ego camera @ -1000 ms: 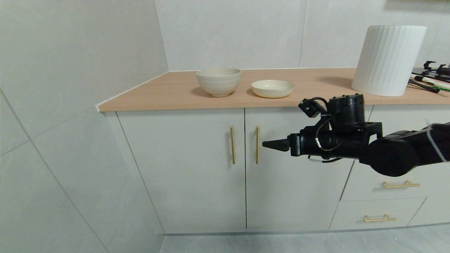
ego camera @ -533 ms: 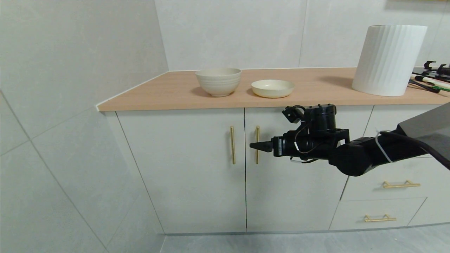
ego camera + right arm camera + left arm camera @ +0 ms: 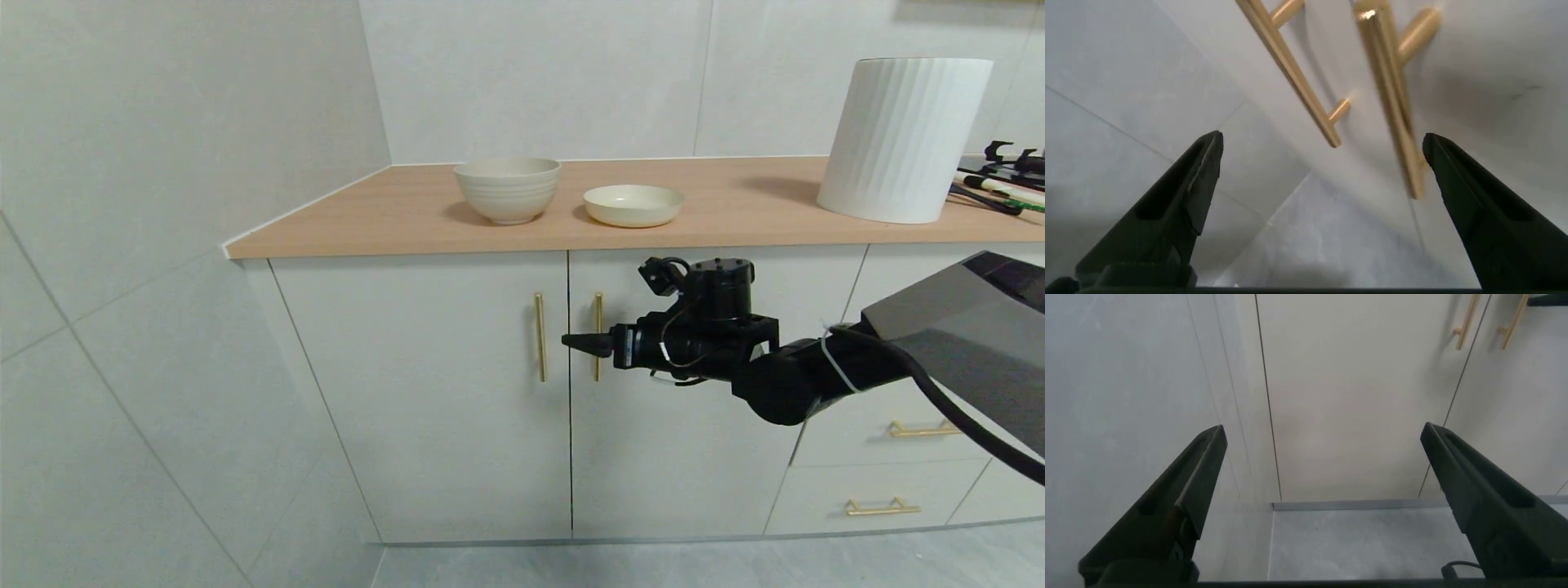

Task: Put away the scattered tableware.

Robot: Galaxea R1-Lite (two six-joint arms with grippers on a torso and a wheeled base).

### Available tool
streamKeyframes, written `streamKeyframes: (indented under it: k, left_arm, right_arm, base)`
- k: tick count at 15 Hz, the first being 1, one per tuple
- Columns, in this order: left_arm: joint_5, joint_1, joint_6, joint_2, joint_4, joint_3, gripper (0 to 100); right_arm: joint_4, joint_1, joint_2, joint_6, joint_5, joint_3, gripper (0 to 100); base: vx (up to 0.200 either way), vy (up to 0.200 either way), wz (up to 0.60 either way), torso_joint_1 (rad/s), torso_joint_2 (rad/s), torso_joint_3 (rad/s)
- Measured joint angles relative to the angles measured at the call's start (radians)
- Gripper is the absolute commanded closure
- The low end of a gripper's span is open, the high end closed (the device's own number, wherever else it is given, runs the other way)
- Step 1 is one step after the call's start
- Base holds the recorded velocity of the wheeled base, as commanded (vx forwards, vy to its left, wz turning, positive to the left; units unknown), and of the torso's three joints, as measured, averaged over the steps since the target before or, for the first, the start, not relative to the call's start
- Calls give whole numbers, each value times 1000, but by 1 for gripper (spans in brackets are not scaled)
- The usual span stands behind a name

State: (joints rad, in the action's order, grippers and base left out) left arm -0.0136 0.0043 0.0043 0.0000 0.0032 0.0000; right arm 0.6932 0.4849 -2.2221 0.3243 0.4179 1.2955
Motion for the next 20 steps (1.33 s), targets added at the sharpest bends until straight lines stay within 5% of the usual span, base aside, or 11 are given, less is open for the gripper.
streamKeyframes:
  k: [20]
  left_arm:
    - [0,0,-2,0,0,0,0]
  right_arm:
    - [98,33,-16,121,9,-35,0]
  base:
    - [0,0,0,0,0,0]
